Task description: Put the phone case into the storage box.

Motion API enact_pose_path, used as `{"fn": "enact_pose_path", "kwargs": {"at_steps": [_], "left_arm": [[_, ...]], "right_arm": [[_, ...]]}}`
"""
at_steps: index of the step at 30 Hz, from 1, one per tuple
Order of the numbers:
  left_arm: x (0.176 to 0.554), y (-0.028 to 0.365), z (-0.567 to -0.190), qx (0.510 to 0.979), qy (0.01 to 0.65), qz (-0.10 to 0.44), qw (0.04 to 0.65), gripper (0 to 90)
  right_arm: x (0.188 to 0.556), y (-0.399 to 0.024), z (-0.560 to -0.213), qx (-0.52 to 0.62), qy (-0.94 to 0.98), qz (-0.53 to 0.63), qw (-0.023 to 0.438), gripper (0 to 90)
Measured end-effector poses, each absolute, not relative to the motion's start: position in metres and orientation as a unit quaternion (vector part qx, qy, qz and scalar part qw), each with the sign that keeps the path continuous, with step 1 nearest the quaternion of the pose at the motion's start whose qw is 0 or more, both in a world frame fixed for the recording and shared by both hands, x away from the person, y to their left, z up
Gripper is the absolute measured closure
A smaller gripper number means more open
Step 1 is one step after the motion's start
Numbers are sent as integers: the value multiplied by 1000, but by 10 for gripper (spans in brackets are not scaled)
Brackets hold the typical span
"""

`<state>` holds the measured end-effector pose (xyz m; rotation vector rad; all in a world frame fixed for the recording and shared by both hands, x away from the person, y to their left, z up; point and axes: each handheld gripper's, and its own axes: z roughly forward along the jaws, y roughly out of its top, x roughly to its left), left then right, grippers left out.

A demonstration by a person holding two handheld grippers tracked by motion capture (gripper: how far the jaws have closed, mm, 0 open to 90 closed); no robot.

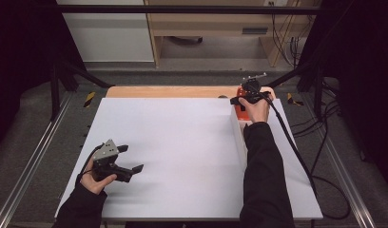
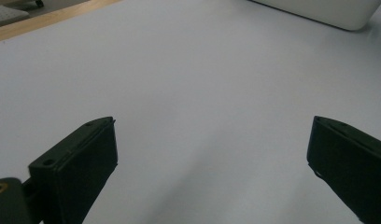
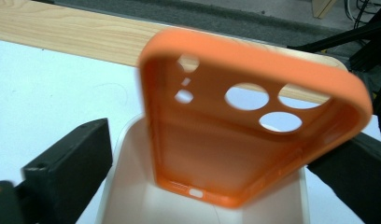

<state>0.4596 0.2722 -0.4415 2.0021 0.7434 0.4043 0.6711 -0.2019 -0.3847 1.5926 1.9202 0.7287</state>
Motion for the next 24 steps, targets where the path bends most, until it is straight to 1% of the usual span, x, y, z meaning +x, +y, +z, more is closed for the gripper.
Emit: {"fn": "enact_pose_path", "kwargs": {"at_steps": [13,24], "left_arm": [[459,272,-442,816,302,164,465,15],[459,271,-442,817,301,164,464,15]], "right_arm": [[668,-204,-380,583,708,281,282,5],[659,-208,-368,578,705,293,289,4]]}}
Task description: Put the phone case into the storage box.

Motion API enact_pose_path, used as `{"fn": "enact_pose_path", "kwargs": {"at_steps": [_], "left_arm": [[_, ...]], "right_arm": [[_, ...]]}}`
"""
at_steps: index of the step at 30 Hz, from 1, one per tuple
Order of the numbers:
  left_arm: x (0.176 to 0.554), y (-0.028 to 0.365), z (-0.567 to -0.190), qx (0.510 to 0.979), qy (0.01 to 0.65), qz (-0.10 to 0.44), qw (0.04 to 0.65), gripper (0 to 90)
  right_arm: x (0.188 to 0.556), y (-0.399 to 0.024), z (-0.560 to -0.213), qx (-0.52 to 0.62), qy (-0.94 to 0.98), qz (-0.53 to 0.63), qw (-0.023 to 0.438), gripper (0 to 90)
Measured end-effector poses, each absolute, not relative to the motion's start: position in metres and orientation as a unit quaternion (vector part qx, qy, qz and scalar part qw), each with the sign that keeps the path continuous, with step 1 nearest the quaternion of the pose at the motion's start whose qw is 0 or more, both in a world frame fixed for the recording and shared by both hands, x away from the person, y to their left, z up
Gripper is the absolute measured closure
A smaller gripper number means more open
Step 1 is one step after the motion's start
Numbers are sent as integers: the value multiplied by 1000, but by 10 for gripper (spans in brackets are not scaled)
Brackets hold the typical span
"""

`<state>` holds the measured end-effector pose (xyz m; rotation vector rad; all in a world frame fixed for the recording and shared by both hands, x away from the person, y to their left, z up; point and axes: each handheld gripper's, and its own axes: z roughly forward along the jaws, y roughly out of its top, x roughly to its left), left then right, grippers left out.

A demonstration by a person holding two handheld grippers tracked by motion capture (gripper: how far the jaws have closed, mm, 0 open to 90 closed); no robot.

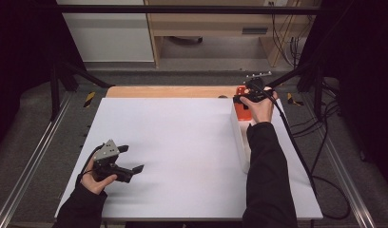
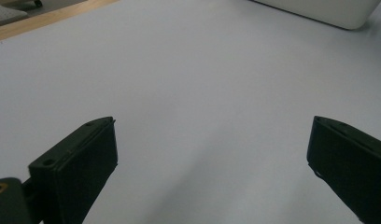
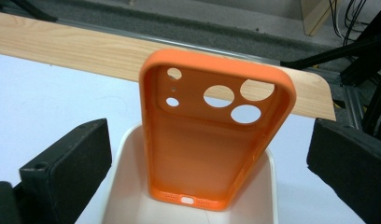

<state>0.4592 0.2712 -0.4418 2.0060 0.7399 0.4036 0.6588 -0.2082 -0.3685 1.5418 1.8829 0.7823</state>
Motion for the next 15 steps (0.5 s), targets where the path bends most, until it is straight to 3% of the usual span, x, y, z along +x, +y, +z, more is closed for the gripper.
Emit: {"fn": "enact_pose_path", "kwargs": {"at_steps": [15], "left_arm": [[459,271,-441,815,299,166,467,15]], "right_arm": [[615,-200,-351,523,727,360,260,5]]}}
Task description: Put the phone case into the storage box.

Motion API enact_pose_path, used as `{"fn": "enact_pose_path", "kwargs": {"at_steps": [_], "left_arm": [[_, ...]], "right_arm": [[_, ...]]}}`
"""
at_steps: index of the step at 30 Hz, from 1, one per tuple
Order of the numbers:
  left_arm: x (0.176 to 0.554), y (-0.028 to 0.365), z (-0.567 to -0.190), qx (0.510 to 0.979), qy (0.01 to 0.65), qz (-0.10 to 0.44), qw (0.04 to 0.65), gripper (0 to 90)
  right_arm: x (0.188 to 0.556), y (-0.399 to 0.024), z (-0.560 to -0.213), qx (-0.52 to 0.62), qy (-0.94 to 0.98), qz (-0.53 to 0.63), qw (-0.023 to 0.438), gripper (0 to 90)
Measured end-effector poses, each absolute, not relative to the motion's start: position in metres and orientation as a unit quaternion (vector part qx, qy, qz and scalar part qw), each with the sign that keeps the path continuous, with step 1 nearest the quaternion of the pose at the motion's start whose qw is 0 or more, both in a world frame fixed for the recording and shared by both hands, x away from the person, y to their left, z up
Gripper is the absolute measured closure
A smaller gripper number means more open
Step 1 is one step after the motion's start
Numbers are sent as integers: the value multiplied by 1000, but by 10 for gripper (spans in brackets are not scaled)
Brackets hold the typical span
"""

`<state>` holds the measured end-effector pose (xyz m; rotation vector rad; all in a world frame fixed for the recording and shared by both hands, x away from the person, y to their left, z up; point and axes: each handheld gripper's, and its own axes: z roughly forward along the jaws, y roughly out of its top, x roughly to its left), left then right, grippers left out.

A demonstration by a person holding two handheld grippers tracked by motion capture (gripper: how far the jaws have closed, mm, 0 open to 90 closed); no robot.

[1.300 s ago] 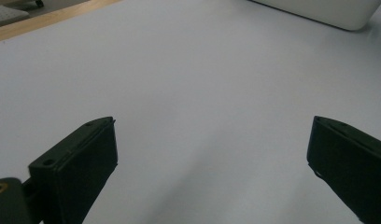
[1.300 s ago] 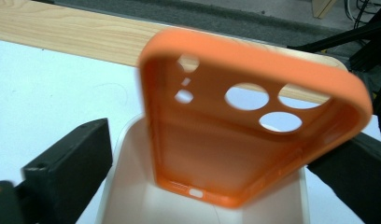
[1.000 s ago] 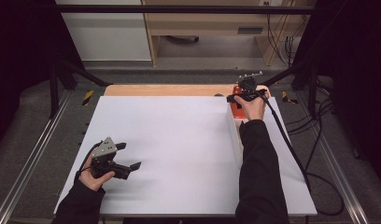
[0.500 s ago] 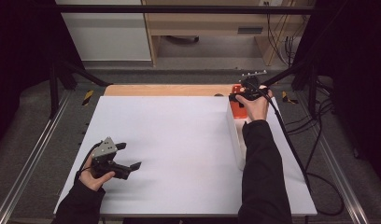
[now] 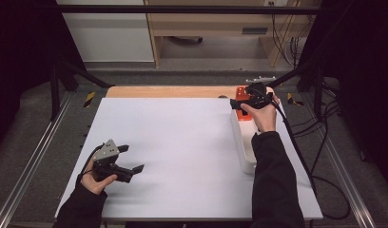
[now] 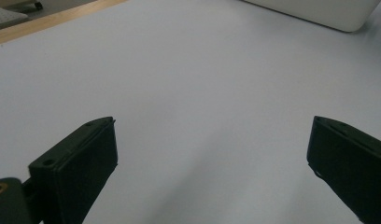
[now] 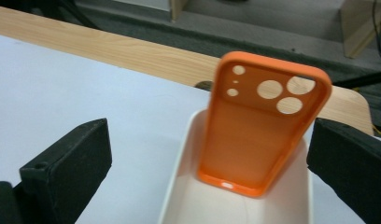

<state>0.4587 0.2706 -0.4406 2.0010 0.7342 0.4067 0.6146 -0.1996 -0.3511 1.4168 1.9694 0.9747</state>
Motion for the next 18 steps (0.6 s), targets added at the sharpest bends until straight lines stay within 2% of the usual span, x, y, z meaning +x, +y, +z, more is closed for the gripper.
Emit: {"fn": "enact_pose_path", "kwargs": {"at_steps": [18], "left_arm": [[457,272,-438,808,300,168,478,14]], "right_arm": [[517,-199,-338,382,750,485,237,8]]}}
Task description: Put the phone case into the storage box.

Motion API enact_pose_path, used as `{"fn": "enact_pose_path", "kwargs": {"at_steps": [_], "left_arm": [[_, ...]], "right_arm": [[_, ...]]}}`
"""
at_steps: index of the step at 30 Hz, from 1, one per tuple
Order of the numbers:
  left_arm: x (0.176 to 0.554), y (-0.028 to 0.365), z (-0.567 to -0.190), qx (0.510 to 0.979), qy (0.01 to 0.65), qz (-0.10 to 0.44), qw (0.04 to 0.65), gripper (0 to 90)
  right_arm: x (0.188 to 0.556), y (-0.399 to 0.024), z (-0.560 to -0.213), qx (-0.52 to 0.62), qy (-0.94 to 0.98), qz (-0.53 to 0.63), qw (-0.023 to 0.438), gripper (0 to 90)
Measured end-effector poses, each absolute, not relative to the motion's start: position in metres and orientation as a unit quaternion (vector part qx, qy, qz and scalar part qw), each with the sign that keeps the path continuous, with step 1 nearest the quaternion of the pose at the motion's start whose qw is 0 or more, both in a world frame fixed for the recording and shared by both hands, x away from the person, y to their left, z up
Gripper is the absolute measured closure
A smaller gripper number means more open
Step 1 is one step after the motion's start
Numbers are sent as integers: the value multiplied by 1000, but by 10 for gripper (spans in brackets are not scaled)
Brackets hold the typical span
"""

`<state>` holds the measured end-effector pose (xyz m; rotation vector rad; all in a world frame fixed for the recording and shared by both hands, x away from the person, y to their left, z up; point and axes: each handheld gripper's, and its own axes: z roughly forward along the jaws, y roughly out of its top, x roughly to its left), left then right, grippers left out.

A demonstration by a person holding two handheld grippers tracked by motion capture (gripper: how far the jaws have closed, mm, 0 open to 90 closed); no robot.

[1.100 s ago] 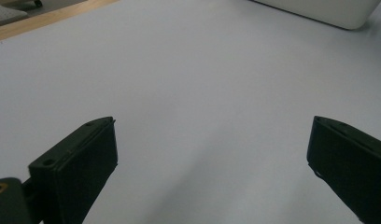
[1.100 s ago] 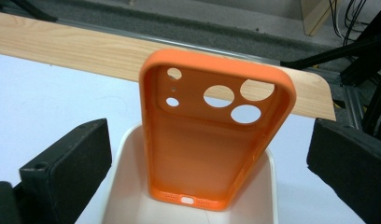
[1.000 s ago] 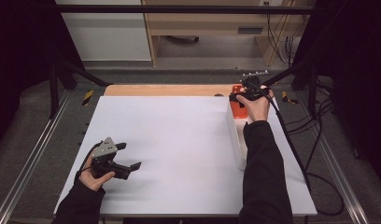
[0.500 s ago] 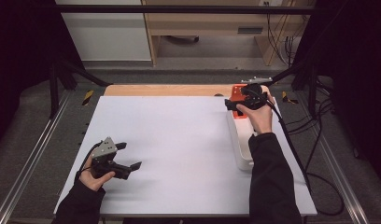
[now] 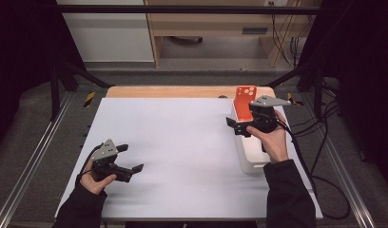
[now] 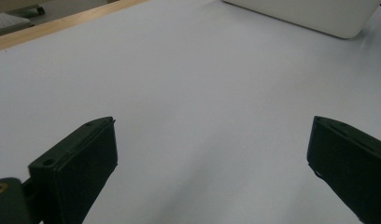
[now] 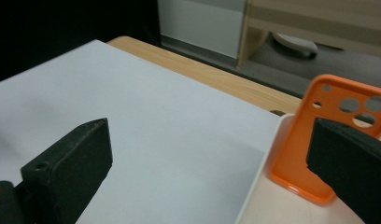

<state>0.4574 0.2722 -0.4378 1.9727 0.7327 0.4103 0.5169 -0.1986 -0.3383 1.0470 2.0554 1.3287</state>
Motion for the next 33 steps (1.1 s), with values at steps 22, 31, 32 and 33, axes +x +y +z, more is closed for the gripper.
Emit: {"fn": "enact_pose_path", "kwargs": {"at_steps": [22,31,32,33], "left_arm": [[454,270,-436,806,290,167,488,10],[454,269,-436,806,287,167,490,10],[454,269,-436,807,286,167,489,10],[454,268,-436,807,285,167,490,10]], "right_arm": [[444,-252,-401,314,756,537,205,4],[432,-274,-417,319,755,534,208,4],[432,-276,-418,319,754,535,208,4],[432,-277,-419,320,753,536,208,4]]}}
